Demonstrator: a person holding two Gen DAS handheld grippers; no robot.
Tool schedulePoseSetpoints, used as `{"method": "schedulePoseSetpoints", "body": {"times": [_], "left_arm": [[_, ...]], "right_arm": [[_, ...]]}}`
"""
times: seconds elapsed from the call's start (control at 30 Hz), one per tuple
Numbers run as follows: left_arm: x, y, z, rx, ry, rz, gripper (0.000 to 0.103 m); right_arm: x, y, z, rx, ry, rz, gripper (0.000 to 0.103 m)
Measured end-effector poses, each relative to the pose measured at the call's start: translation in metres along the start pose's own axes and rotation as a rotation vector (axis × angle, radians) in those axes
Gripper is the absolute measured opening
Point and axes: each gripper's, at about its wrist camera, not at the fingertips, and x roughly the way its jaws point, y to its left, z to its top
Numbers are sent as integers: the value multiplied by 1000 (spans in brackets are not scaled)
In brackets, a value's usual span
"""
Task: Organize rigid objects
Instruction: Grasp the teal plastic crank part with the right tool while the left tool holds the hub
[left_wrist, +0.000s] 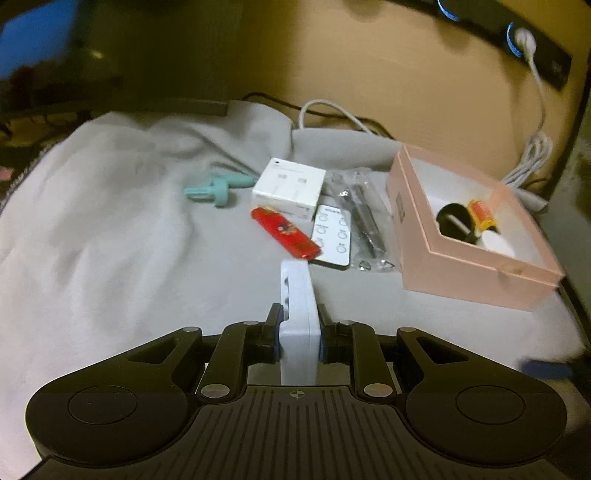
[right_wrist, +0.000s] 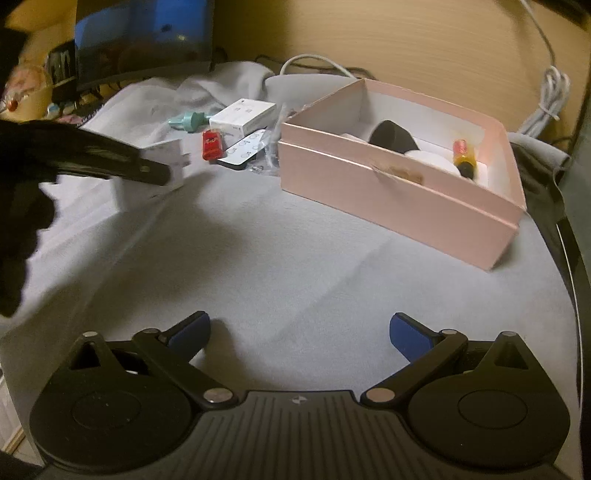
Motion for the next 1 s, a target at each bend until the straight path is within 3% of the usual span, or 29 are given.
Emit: {"method": "schedulePoseSetpoints", "body": {"times": [0.03, 0.2, 0.27, 0.4, 0.53, 0.7, 0.73, 0.77, 0.87, 1.0], "left_arm": [[-4, 9, 0, -10, 7, -16, 21], [-34, 60, -3, -40, -9, -59, 20], [-41, 81, -6, -78, 15, -63, 20], [-53, 107, -12, -106, 22, -88, 20], [-66, 122, -16, -132, 4, -111, 20], [-68, 128, -18, -114, 23, -141, 20], [-66, 127, -18, -107, 30, -146, 20], [-65, 127, -17, -100, 37, -156, 20], [-61, 120, -13, -66, 53, -200, 20], [-54, 98, -11, 25, 82, -272, 20]], "right_arm": [[1, 7, 11, -13, 7, -9, 84], [15, 45, 81, -30, -61, 40, 67], [35, 67, 117, -47, -83, 55, 55], [88, 107, 179, -49, -114, 75, 55], [152, 131, 220, 7, -65, 68, 55], [197, 143, 228, 7, 15, 56, 56], [196, 145, 226, -2, 36, 60, 46], [193, 145, 225, 0, 51, 66, 29], [161, 140, 217, -4, 69, 99, 11], [88, 121, 189, -18, 44, 152, 11]]}}
